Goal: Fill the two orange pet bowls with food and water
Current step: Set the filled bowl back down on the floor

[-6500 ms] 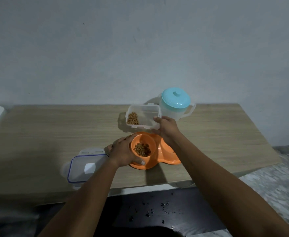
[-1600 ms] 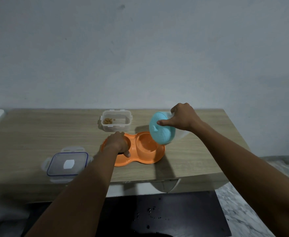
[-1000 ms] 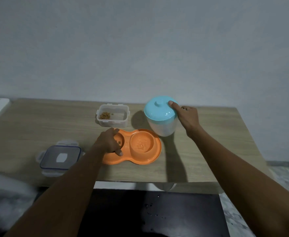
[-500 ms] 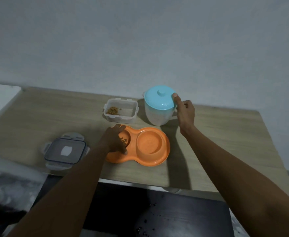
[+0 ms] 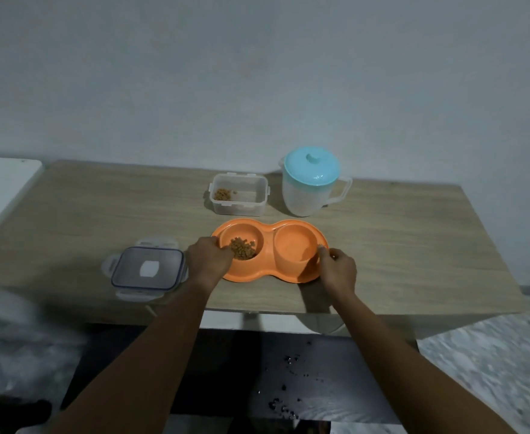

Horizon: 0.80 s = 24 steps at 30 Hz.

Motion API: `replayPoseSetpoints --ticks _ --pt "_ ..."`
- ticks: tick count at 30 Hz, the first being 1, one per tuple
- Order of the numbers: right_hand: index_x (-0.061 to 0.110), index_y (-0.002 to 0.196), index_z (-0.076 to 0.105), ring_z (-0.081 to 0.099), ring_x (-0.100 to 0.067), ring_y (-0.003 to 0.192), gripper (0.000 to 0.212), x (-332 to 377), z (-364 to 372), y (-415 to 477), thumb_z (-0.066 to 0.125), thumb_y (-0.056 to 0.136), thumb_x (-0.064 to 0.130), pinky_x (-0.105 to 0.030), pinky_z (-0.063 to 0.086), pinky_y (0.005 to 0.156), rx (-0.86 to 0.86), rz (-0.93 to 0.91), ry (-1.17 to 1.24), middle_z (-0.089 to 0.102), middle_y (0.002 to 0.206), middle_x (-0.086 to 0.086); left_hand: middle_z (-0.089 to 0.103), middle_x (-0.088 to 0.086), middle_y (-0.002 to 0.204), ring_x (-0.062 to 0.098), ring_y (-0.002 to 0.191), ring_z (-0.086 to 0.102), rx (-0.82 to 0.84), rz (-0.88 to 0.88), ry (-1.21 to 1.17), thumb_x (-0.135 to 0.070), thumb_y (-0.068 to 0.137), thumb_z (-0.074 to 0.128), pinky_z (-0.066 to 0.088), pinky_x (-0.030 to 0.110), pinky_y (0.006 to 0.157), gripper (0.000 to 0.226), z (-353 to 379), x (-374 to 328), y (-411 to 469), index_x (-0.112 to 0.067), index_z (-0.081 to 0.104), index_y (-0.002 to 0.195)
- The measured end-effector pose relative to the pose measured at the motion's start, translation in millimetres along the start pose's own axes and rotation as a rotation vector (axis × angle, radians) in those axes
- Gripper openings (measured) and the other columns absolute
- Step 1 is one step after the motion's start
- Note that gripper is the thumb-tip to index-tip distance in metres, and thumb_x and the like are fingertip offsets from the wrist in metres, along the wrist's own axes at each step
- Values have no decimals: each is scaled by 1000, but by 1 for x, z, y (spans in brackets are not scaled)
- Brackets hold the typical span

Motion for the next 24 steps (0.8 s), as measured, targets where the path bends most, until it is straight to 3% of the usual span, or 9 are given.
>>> replayPoseSetpoints --ticks 3,7,12,16,19,22,24 --pt "15 92 66 64 -29 94 25 3 2 -2 57 98 37 -37 47 80 2 31 36 69 104 -13 71 14 81 37 85 66 32 -28 -29 -21 85 63 53 38 78 19 -1 1 6 -6 75 84" --pt "17 100 64 62 -26 98 18 2 -1 -2 57 100 33 -38 48 85 11 61 89 68 106 -9 68 9 74 34 80 65 16 -36 -65 -21 85 64 52 37 79 17 -3 2 4 -10 74 78" --pt "10 125 66 62 -28 110 40 -6 -21 -7 62 96 37 -50 52 102 4 124 207 67 115 -6 64 0 69 29 82 65 -4 6 -96 -26 85 64 52 39 87 12 -4 -12 -11 -23 75 84" --pt "10 127 66 63 -27 111 43 -13 -64 -12 69 93 35 -48 53 102 -28 136 308 68 116 -6 73 2 101 21 87 61 -1 37 -180 -28 84 67 47 31 80 43 1 -39 -37 -27 69 127" --pt "10 122 68 67 -30 108 42 -20 -110 -10 73 89 36 -50 57 98 -42 125 366 71 117 -12 73 5 118 25 105 66 13 73 -229 -27 81 70 51 32 89 49 16 -69 -65 -25 67 130" --pt "11 113 70 69 -31 106 34 -31 -168 -7 74 88 34 -51 58 96 -59 99 402 72 113 -14 73 2 119 25 107 67 34 105 -237 -31 76 70 54 39 97 52 38 -105 -101 -28 68 128" --pt "10 115 70 69 -31 106 40 -36 -202 -5 75 86 37 -52 58 96 -70 83 413 73 113 -13 73 1 120 26 109 66 34 119 -249 -32 75 70 53 42 99 53 53 -125 -121 -28 68 127"
Point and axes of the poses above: each hand's wrist, its own y-axis towards the middle knuckle, its own z-axis out of the palm, x = y × z, the point moved 5 cm from there along y, towards the middle knuckle
